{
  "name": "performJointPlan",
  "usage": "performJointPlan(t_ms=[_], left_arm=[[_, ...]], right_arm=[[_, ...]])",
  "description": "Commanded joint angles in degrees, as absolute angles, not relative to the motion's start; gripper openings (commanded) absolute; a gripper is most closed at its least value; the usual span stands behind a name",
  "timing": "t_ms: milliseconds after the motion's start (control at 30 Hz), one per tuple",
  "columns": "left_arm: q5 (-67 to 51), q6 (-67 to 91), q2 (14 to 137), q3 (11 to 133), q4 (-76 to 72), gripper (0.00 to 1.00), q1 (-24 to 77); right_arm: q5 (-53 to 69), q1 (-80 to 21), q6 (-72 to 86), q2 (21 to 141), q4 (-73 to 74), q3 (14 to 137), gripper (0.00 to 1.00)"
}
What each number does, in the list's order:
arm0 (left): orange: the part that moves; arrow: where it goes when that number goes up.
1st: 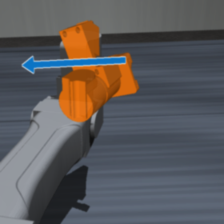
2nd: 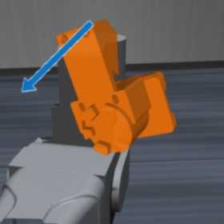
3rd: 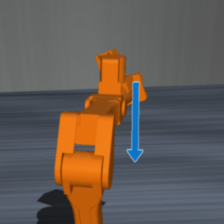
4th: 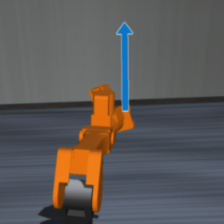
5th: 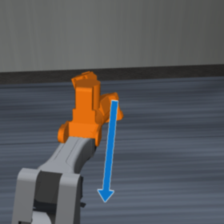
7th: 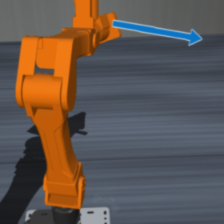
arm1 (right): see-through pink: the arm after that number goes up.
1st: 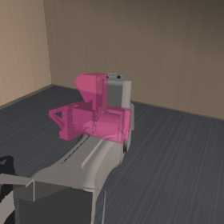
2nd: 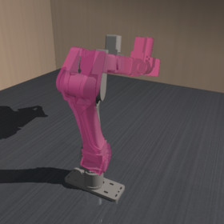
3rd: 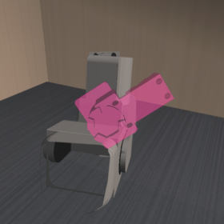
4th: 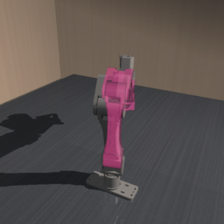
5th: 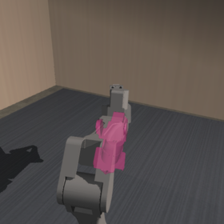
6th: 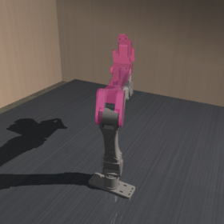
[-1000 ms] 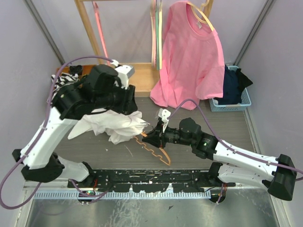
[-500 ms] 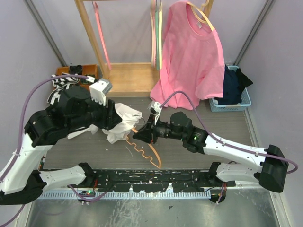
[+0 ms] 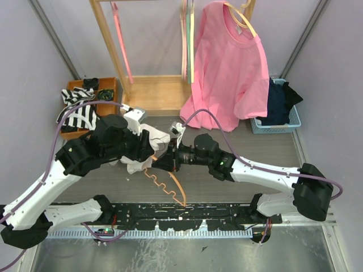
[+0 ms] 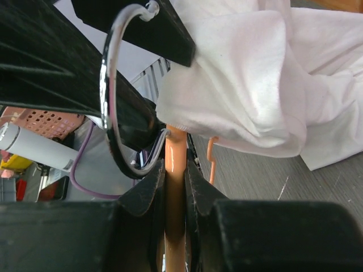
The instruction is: Place the t-shirt on the hanger
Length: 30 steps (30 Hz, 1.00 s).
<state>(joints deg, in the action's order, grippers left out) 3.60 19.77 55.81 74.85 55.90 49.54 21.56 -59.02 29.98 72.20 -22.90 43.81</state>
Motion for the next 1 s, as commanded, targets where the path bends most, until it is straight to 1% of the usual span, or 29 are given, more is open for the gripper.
performJointPlan(t_ms=[0, 400, 700, 767, 900, 967], left_arm=[[4.6, 20.0, 54.8, 70.9, 50.7, 0.53, 49.4], [1.9, 21.1, 55.4, 66.3, 47.5, 0.51, 49.3], [2.6, 23.2, 54.7, 59.1, 44.2, 0.46, 49.4], [2.9, 23.6, 54.4, 58.3, 43.6, 0.43, 49.4], [4.5, 24.0, 54.9, 58.2, 44.0, 0.28, 49.4], [5.3, 24.3, 55.5, 58.4, 44.5, 0.25, 49.4]], right_arm=[[24.1, -59.3, 32.3, 72.5, -34.9, 45.4, 0.01], [26.6, -58.4, 35.1, 75.9, -39.0, 45.2, 0.01], [27.5, -57.5, 37.5, 78.4, -42.8, 43.0, 0.01], [27.6, -57.5, 37.6, 78.5, -42.9, 43.0, 0.01], [28.0, -57.3, 38.0, 78.7, -42.9, 43.8, 0.01], [28.2, -57.1, 38.4, 78.9, -43.0, 44.4, 0.01]])
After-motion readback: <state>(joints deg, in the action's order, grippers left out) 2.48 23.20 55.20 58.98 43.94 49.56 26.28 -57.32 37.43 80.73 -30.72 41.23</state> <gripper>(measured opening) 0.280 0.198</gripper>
